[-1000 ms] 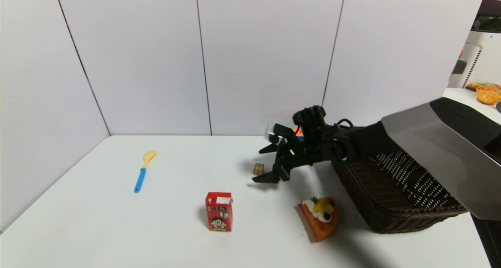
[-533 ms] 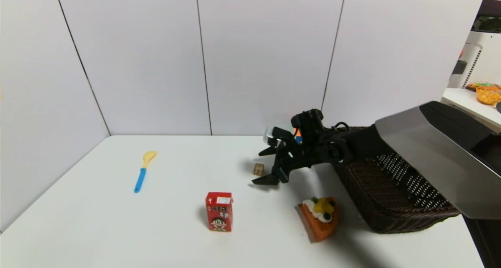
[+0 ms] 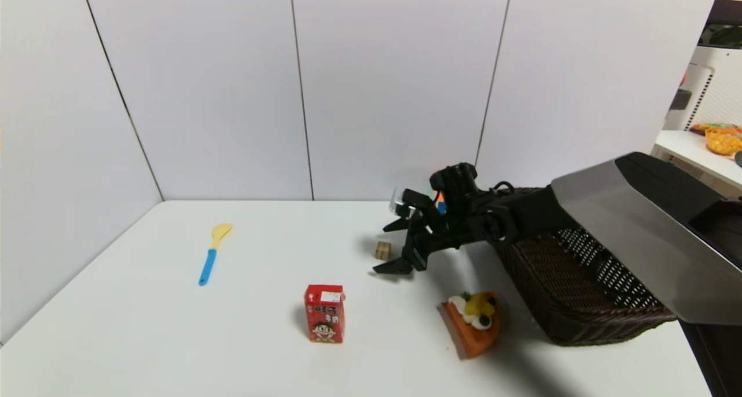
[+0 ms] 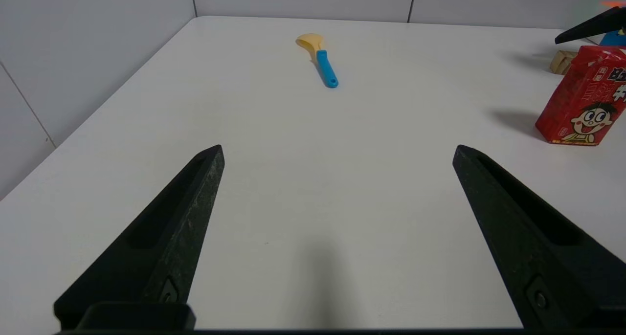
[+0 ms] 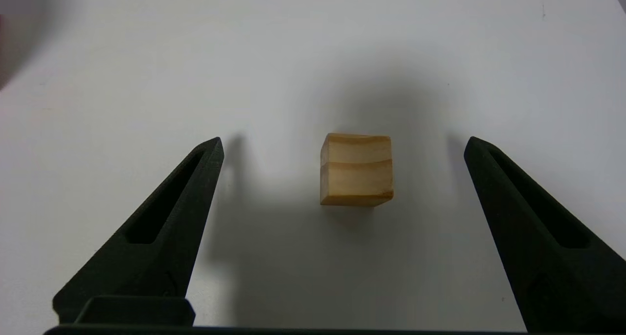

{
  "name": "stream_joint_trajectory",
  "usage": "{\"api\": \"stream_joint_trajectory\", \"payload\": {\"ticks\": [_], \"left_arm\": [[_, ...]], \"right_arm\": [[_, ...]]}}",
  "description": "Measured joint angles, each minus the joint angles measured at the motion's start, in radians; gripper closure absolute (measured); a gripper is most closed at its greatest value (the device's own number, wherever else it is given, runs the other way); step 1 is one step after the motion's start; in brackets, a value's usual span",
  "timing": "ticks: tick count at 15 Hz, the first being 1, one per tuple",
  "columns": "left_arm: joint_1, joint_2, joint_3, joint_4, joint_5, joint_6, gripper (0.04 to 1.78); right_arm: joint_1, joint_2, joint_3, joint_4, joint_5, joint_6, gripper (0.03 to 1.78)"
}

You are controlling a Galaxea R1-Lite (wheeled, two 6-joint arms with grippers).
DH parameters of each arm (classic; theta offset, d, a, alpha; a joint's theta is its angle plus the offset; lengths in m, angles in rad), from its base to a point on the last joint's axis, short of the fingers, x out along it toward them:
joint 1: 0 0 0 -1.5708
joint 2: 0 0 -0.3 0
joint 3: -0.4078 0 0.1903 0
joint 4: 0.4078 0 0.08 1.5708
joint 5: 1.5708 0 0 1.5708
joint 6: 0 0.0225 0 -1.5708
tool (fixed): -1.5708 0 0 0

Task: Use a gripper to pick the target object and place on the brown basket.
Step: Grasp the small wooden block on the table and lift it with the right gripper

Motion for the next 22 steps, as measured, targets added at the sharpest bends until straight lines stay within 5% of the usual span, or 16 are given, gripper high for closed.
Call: {"api": "stream_joint_trajectory", "payload": {"ticks": [4, 11, 14, 18, 19, 22], "left_arm": [[0.000, 0.000, 0.000, 0.000, 0.000, 0.000, 0.13], [0.000, 0.000, 0.000, 0.000, 0.000, 0.000, 0.13], [0.000, 0.000, 0.000, 0.000, 0.000, 0.000, 0.13], [0.000, 0.000, 0.000, 0.000, 0.000, 0.000, 0.13], [0.000, 0.000, 0.000, 0.000, 0.000, 0.000, 0.13], [0.000, 0.000, 0.000, 0.000, 0.000, 0.000, 0.13]], "right_arm": [[0.000, 0.007, 0.000, 0.008, -0.039, 0.003, 0.11], [0.001, 0.014, 0.000, 0.004, -0.034, 0.005, 0.11], [0.001, 0.016, 0.000, 0.000, -0.035, 0.007, 0.62], [0.003, 0.016, 0.000, 0.005, -0.037, 0.009, 1.06], [0.005, 0.016, -0.001, 0.001, -0.037, 0.010, 1.45], [0.009, 0.011, -0.025, 0.004, -0.037, 0.010, 1.41]]}}
